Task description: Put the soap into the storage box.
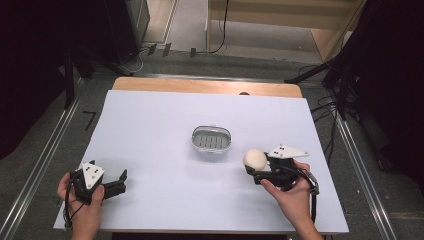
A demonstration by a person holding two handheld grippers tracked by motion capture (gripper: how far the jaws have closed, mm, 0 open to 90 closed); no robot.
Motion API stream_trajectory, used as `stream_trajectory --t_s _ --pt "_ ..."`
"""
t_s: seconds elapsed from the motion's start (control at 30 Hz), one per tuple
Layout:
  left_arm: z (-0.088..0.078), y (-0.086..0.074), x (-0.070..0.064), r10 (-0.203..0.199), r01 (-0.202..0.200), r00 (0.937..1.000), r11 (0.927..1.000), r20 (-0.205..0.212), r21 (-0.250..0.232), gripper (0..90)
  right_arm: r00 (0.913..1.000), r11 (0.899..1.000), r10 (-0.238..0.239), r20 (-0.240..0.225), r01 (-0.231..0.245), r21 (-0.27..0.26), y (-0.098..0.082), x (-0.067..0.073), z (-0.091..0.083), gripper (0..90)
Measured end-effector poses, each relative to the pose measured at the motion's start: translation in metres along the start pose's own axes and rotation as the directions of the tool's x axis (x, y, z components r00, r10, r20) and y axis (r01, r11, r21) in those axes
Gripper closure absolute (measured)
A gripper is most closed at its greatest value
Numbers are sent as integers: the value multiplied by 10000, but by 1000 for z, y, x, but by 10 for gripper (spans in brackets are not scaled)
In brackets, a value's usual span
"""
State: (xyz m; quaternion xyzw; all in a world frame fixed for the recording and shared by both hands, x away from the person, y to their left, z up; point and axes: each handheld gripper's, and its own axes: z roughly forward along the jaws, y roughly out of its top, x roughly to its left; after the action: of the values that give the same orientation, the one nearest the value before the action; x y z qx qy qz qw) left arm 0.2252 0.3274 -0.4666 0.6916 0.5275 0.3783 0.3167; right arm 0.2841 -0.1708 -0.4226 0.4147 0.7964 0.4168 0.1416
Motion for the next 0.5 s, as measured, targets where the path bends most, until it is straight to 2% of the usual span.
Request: stream_trajectory --t_s 0.13,0.5 --pt "0 0 0 25 -25 10000 10000 21 -21 0 9999 10000 79 -71 -79 -53 4 1 3 258" --pt "-1 0 0 11 -10 9999 10000 117 -66 0 9998 9999 -142 -125 142 -7 18 8 15 258"
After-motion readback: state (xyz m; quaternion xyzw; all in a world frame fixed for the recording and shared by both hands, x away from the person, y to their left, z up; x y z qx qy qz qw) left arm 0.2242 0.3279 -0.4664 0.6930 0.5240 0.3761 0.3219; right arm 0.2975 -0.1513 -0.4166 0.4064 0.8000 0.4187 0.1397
